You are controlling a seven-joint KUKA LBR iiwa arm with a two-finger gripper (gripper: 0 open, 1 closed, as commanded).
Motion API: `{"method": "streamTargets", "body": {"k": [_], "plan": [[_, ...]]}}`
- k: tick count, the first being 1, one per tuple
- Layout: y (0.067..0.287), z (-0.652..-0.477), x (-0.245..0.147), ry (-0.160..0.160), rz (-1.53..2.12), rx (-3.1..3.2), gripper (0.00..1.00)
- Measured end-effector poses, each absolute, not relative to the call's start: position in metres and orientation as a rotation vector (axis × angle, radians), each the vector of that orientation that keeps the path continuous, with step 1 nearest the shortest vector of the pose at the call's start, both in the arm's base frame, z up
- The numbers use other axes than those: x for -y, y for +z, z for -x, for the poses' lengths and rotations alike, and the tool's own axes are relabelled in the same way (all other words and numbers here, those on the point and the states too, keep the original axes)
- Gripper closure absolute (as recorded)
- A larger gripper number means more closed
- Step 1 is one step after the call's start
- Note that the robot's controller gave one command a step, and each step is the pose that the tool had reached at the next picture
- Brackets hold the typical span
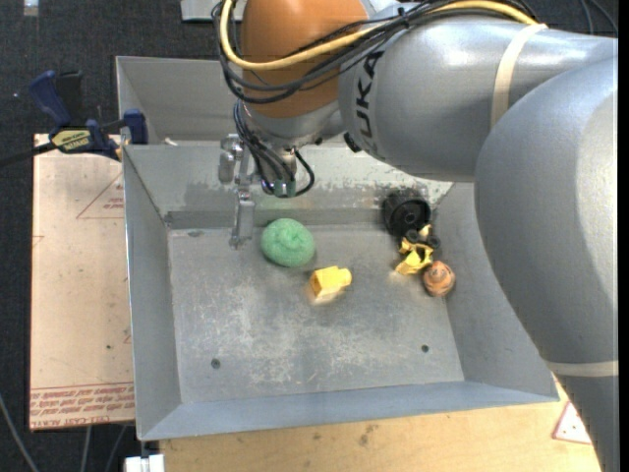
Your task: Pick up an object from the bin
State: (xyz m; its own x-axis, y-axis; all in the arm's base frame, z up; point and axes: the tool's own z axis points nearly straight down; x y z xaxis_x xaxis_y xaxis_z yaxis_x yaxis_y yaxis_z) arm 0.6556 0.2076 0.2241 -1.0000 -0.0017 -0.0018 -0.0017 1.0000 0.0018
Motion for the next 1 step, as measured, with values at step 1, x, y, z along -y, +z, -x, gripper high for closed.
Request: {"method": "streamTargets", "body": {"k": [1], "plan": [[0.1681,-0.6515,-0.1685,0.005,-0.074,-3.135,0.0]]}}
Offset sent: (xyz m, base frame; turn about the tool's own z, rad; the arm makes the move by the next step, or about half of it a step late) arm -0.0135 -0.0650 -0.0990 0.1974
